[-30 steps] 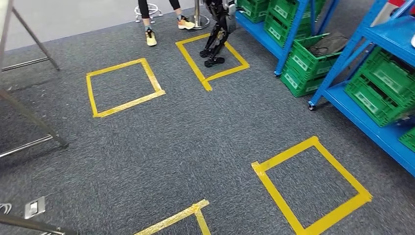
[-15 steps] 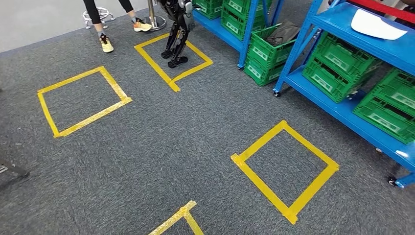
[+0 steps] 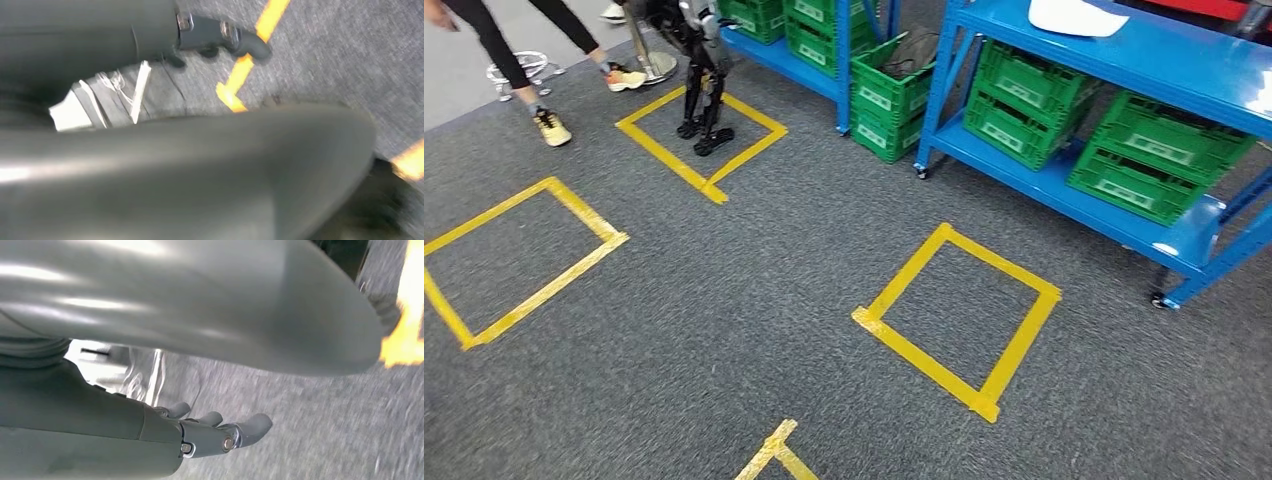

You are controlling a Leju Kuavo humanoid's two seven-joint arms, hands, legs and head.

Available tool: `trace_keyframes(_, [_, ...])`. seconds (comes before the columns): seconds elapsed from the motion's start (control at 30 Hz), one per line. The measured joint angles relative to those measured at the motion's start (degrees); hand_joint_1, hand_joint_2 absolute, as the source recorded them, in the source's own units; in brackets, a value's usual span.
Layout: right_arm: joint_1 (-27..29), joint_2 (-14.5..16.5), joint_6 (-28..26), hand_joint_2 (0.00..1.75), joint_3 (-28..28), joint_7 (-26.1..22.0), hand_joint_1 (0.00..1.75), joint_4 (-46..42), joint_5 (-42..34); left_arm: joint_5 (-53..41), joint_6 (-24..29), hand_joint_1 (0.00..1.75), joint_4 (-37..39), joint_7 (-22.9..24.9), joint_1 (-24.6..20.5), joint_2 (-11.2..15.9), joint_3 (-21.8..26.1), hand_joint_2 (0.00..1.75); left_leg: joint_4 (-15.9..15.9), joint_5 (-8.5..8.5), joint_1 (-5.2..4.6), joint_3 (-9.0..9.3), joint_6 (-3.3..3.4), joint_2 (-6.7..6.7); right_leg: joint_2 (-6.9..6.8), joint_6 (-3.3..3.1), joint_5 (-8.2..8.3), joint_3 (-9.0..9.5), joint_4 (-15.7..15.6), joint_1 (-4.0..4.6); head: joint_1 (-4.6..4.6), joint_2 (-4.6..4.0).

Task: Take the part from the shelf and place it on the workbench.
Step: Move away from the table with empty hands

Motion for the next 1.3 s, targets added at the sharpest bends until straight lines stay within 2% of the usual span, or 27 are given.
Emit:
trace_keyframes(0.03, [-0.01,-0.01,0.17,0.0,0.05,-0.31,0.0,0.0,0.1,0.28,0.02,0.0,0.01,0.72,0.12,0.08,-0.04,0.0,2.12,-0.17,0.06,-1.4,-0.09,-0.15,0.87,0.02,-0.05,0.03,0.05,-0.02,-0.19,0.0])
trace_keyframes(0.07, [0.02,-0.02,0.35,0.0,0.11,-0.62,0.0,0.0,0.25,0.72,0.04,0.0,0.01,1.54,0.22,0.18,-0.05,0.0,2.04,0.89,0.14,-1.85,-0.15,-0.22,1.81,0.11,-0.13,0.1,0.13,-0.08,-0.35,0.0])
trace_keyframes(0.13, [0.09,-0.05,0.6,0.0,0.42,-1.03,0.0,0.0,0.59,1.89,0.06,0.0,0.02,3.52,0.32,0.4,-0.04,0.0,-4.54,5.56,0.53,0.3,-0.25,-1.2,3.78,0.55,-0.46,0.23,0.52,-0.31,-0.63,0.0])
trace_keyframes(0.2, [0.0,-0.19,0.41,0.0,0.77,-0.31,0.0,0.0,0.56,2.73,-0.27,0.0,0.02,4.07,0.4,0.63,-0.03,0.0,-11.71,8.37,0.94,3.4,-0.28,-3.79,5.51,1.37,-0.98,-0.14,1.3,-0.44,-0.93,0.0])
trace_keyframes(0.27, [0.01,-0.47,-0.17,0.0,0.92,1.57,0.0,0.01,0.07,2.6,-0.9,0.0,0.02,2.4,0.36,0.94,-0.02,0.0,-13.5,8.25,0.82,4.55,0.22,-4.86,6.81,2.27,-1.16,-1.11,1.65,-0.7,-1.06,0.0])
trace_keyframes(0.3, [0.1,-0.72,-0.33,0.0,0.93,2.64,0.0,0.03,-0.13,2.31,-1.22,0.0,0.02,1.49,0.26,1.11,-0.02,0.0,-13.51,8.33,0.7,4.74,0.67,-4.21,7.35,2.67,-1.09,-1.49,1.57,-0.9,-1.0,0.0])
trace_keyframes(0.33, [0.22,-1.0,-0.26,0.0,0.95,3.6,0.0,0.04,-0.22,2.03,-1.59,0.0,0.03,0.89,0.13,1.25,-0.03,0.0,-13.67,8.43,0.67,4.84,1.08,-3.59,7.02,2.98,-1.18,-1.79,1.76,-1.02,-0.94,0.0])
trace_keyframes(0.4, [0.25,-1.79,0.46,0.0,1.0,5.19,0.0,0.07,-0.12,1.81,-2.81,0.0,0.02,0.56,0.03,1.44,-0.03,0.0,-14.04,8.55,0.67,5.06,1.91,-2.16,3.9,3.39,-2.75,-3.0,4.32,-0.92,-0.3,0.0])
trace_keyframes(0.47, [0.06,-2.63,1.36,0.0,1.15,5.95,0.0,0.07,0.19,2.22,-4.65,0.0,0.02,0.82,0.22,1.54,-0.03,0.0,-14.14,8.41,0.35,5.13,2.48,-0.37,0.21,3.62,-6.25,-6.34,11.05,-0.81,0.6,0.0])
trace_keyframes(0.53, [-0.04,-3.4,2.02,0.0,1.41,6.06,0.0,0.07,0.71,2.67,-6.51,0.0,0.02,1.0,0.53,1.57,-0.03,0.0,-14.13,8.16,-0.02,5.16,2.76,1.69,-0.87,3.76,-8.59,-9.6,17.37,-0.85,0.97,0.0])
trace_keyframes(0.57, [-0.01,-3.75,2.24,0.0,1.58,6.02,0.0,0.07,0.96,2.72,-7.06,0.0,0.02,0.81,0.62,1.57,-0.03,0.0,-14.12,8.02,-0.14,5.22,2.82,2.62,-1.06,3.72,-8.24,-9.87,17.9,-0.84,1.04,0.0])
trace_keyframes(0.6, [0.01,-4.08,2.37,0.0,1.75,5.93,0.0,0.07,1.15,2.63,-7.1,0.0,0.01,0.35,0.63,1.55,-0.03,0.0,-14.12,7.89,-0.22,5.35,2.82,3.46,-1.31,3.58,-6.85,-8.92,16.1,-0.78,1.14,0.0])
trace_keyframes(0.63, [0.04,-4.38,2.43,0.0,1.94,5.86,0.0,0.07,1.25,2.48,-6.6,0.0,0.01,-0.31,0.59,1.53,-0.03,0.0,-14.12,7.74,-0.28,5.54,2.78,4.18,-1.99,3.3,-4.88,-6.96,12.4,-0.63,1.27,0.0])
trace_keyframes(0.7, [-0.04,-4.83,2.41,0.0,2.31,5.75,0.0,0.06,1.31,2.05,-4.97,0.0,-0.01,-1.62,0.48,1.5,-0.03,0.0,-14.12,7.38,-0.4,6.02,2.48,5.44,-4.93,2.46,-2.05,-3.01,4.66,-0.04,1.55,0.0])
trace_keyframes(0.73, [-0.13,-5.0,2.4,0.0,2.45,5.74,0.0,0.05,1.35,1.73,-4.4,0.0,-0.01,-2.11,0.44,1.54,-0.04,0.0,-14.13,7.19,-0.42,6.24,2.22,6.02,-5.99,2.11,-1.55,-1.98,2.55,0.28,1.62,0.0])
trace_keyframes(0.77, [-0.19,-5.14,2.4,0.0,2.6,5.72,0.0,0.05,1.42,1.25,-4.13,0.0,-0.01,-2.54,0.41,1.6,-0.09,0.0,-14.19,7.03,-0.39,6.47,1.92,6.65,-6.41,1.85,-1.59,-1.7,1.76,0.52,1.65,0.0])
trace_keyframes(0.83, [-0.15,-5.45,2.46,0.0,2.9,5.66,0.0,0.04,1.59,-0.19,-3.97,0.0,-0.03,-3.3,0.14,1.71,-0.4,0.0,-14.42,6.74,-0.25,6.97,1.27,7.55,-4.9,1.49,-1.34,-1.17,1.23,0.47,1.71,0.0])
trace_keyframes(0.87, [-0.1,-5.58,2.54,0.0,3.09,5.6,0.0,0.04,1.65,-0.93,-3.88,0.0,-0.04,-3.47,-0.01,1.74,-0.63,0.0,-14.23,6.42,-0.14,7.06,0.97,6.63,-4.21,1.28,-1.06,-0.6,0.69,0.28,1.63,0.0])
trace_keyframes(0.9, [-0.1,-5.69,2.63,0.0,3.26,5.47,0.0,0.04,1.69,-1.49,-3.81,0.0,-0.05,-3.27,-0.14,1.8,-0.86,0.0,-13.03,5.52,-0.06,6.63,0.72,4.93,-3.48,1.04,-0.68,-0.02,0.16,0.04,1.5,0.0])
trace_keyframes(0.97, [-0.22,-5.75,2.86,0.0,3.66,4.93,0.0,0.03,1.7,-1.87,-3.88,0.0,-0.05,-2.09,-0.11,2.08,-1.26,0.0,-7.09,2.49,0.12,3.89,0.36,1.08,-2.08,0.71,-0.25,0.46,-0.33,-0.26,0.87,0.0])
trace_keyframes(1.03, [-0.3,-5.73,3.13,0.0,4.0,4.15,0.0,0.03,1.69,-1.44,-4.23,0.0,-0.05,-0.82,0.05,2.47,-1.62,0.0,0.0,0.21,0.18,0.13,0.14,0.04,-0.25,0.56,-0.25,0.4,-0.21,-0.32,0.29,0.0])
trace_keyframes(1.07, [-0.27,-5.67,3.21,0.0,4.13,3.68,0.0,0.03,1.61,-0.89,-4.52,0.0,-0.04,-0.47,0.19,2.69,-1.75,0.0,1.34,0.58,0.21,-0.91,0.08,-0.06,0.71,0.58,-0.35,0.43,-0.1,-0.35,0.08,0.0])
trace_keyframes(1.1, [-0.21,-5.55,3.11,0.0,4.22,3.1,0.0,0.03,1.44,-0.07,-4.9,0.0,-0.03,-0.28,0.31,2.96,-1.82,0.0,0.38,2.12,0.26,-0.95,0.05,-0.13,1.59,0.66,-0.51,0.5,0.08,-0.42,-0.14,0.0])
trace_keyframes(1.17, [-0.01,-5.12,2.42,0.0,4.33,1.83,0.0,0.01,0.94,2.33,-6.13,0.0,-0.01,-0.39,0.5,3.49,-1.78,0.0,-6.34,6.62,0.48,1.27,-0.04,-0.66,2.91,1.12,-1.08,0.54,0.66,-0.63,-0.67,0.0])
trace_keyframes(1.2, [0.09,-4.83,1.97,0.0,4.34,1.27,0.0,0.01,0.7,3.6,-6.82,0.0,-0.01,-0.68,0.47,3.69,-1.64,0.0,-9.8,7.9,0.53,2.51,-0.06,-1.12,3.34,1.48,-1.49,0.4,1.12,-0.62,-1.04,0.0])
trace_keyframes(1.23, [0.18,-4.59,1.62,0.0,4.35,0.92,0.0,0.0,0.48,4.76,-7.48,0.0,-0.01,-1.16,0.36,3.82,-1.42,0.0,-12.03,8.37,0.53,3.31,0.1,-1.56,3.61,1.91,-1.85,0.15,1.37,-0.61,-1.31,0.0])
trace_keyframes(1.3, [0.38,-4.13,1.29,0.0,4.36,0.99,0.0,0.02,0.08,6.55,-8.54,0.0,-0.01,-2.42,0.16,4.01,-0.69,0.0,-13.35,7.78,0.39,3.67,0.82,-1.95,3.8,2.72,-2.0,-0.1,2.0,-0.49,-1.44,0.0])
